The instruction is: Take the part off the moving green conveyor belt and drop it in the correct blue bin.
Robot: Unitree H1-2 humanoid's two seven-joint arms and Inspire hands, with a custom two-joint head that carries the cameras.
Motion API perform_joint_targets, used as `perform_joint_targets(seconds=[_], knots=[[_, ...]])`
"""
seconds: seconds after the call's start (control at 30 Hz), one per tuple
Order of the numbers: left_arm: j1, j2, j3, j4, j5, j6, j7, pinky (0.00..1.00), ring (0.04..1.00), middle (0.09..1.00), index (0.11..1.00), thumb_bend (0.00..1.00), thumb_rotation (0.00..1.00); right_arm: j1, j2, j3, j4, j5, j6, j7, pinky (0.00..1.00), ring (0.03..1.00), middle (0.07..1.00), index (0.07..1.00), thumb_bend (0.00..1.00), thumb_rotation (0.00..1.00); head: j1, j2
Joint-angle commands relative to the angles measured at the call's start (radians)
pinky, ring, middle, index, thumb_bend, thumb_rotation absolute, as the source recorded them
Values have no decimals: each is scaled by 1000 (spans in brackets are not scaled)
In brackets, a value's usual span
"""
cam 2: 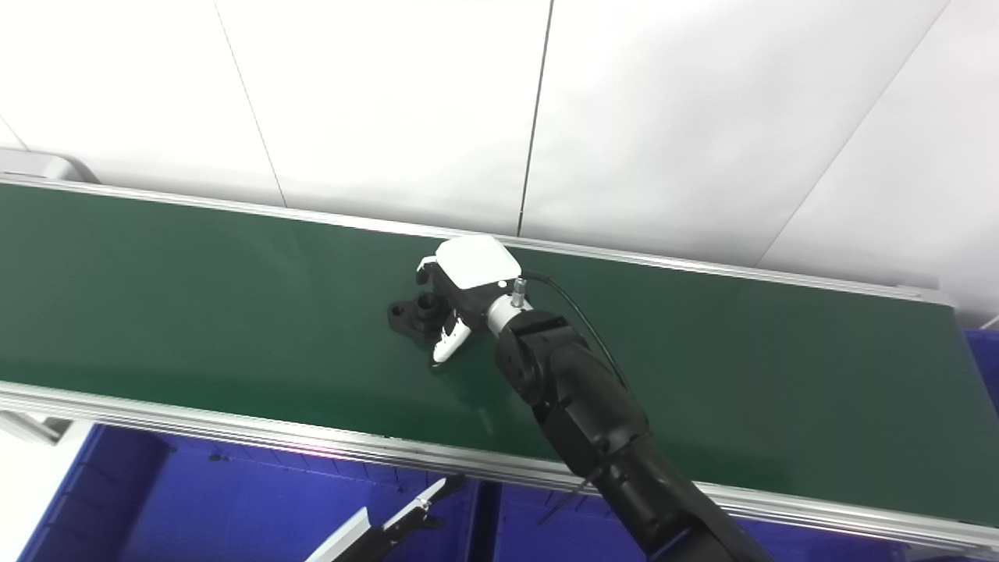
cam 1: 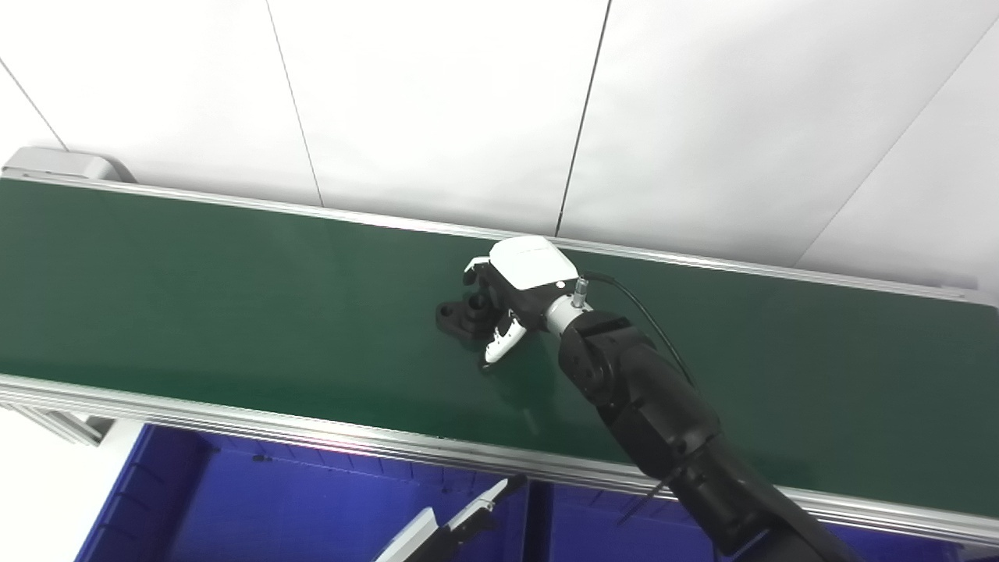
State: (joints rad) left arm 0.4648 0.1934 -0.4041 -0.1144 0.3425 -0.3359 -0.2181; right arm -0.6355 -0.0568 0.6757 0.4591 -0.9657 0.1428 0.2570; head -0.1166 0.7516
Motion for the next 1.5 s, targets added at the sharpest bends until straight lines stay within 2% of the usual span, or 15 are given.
perform_joint_targets(seconds=[0.0, 0.03, 0.1, 0.13, 0.23, 0.4, 0.5, 0.57, 0.73, 0.9, 1.1, 1.13, 1.17, 1.23, 1.47], knots=[[10, -7, -3, -32, 15, -17, 22, 880, 996, 1000, 1000, 802, 423, -2, 2, 37, 9, -18, -19, 13, 507, 597, 656, 704, 700, 135, 1, 1], [12, -7, -4, -37, 15, -13, 20, 887, 998, 1000, 1000, 801, 429, 6, -2, 50, 8, -31, -20, -2, 500, 588, 648, 691, 702, 131, 0, 6], [15, -9, -5, -44, 11, -9, 19, 907, 1000, 1000, 1000, 798, 429, 19, -9, 63, 5, -36, -25, -27, 387, 463, 508, 572, 571, 38, 1, 11], [16, -9, -6, -46, 8, -9, 19, 927, 1000, 1000, 1000, 796, 426, 28, -12, 64, 0, -29, -29, -38, 282, 341, 446, 538, 541, 15, 0, 14], [18, -8, -7, -55, 3, 3, 14, 943, 1000, 1000, 1000, 794, 430, 42, -28, 74, -23, -21, -39, -43, 193, 246, 399, 506, 512, 0, 0, 18], [26, -6, -7, -64, 8, 2, 19, 936, 1000, 1000, 1000, 785, 448, 53, -53, 121, -35, -57, -45, -45, 195, 260, 400, 510, 517, 0, 3, 28], [28, -4, -6, -67, 15, -2, 23, 935, 1000, 1000, 1000, 779, 464, 77, -57, 109, -50, -31, -37, -45, 180, 242, 400, 495, 517, 0, 2, 30], [29, -3, -4, -67, 9, -4, 24, 928, 1000, 1000, 1000, 775, 460, 86, -69, 121, -57, -43, -49, -54, 152, 208, 451, 483, 525, 0, 3, 32], [27, 6, 0, -67, -4, -8, 21, 931, 1000, 1000, 1000, 773, 462, 86, -107, 192, -65, -132, -61, -63, 131, 196, 469, 479, 531, 0, 1, 36], [20, 13, 4, -58, -15, -15, 19, 946, 1000, 1000, 1000, 773, 464, 83, -130, 220, -97, -171, -63, -34, 106, 167, 469, 479, 532, 0, -1, 37], [16, 18, 7, -56, -18, -20, 20, 951, 1000, 1000, 1000, 769, 452, 109, -131, 173, -169, -127, -56, -49, 97, 153, 469, 479, 531, 0, 0, 39], [16, 19, 7, -55, -22, -19, 19, 952, 1000, 1000, 1000, 769, 448, 112, -133, 163, -202, -125, -46, -32, 84, 138, 417, 480, 529, 22, -1, 38], [16, 21, 8, -54, -26, -19, 17, 950, 1000, 1000, 1000, 770, 448, 116, -134, 152, -235, -126, -37, -15, 69, 124, 287, 481, 522, 76, -5, 40], [16, 22, 9, -53, -27, -21, 18, 951, 1000, 1000, 1000, 770, 448, 127, -134, 126, -302, -126, -18, 16, 62, 118, 220, 482, 520, 107, -6, 40], [10, 26, 14, -47, -30, -33, 18, 951, 1000, 1000, 1000, 771, 455, 164, -118, 10, -546, -151, 56, 159, 126, 189, 279, 482, 515, 113, -9, 44]])
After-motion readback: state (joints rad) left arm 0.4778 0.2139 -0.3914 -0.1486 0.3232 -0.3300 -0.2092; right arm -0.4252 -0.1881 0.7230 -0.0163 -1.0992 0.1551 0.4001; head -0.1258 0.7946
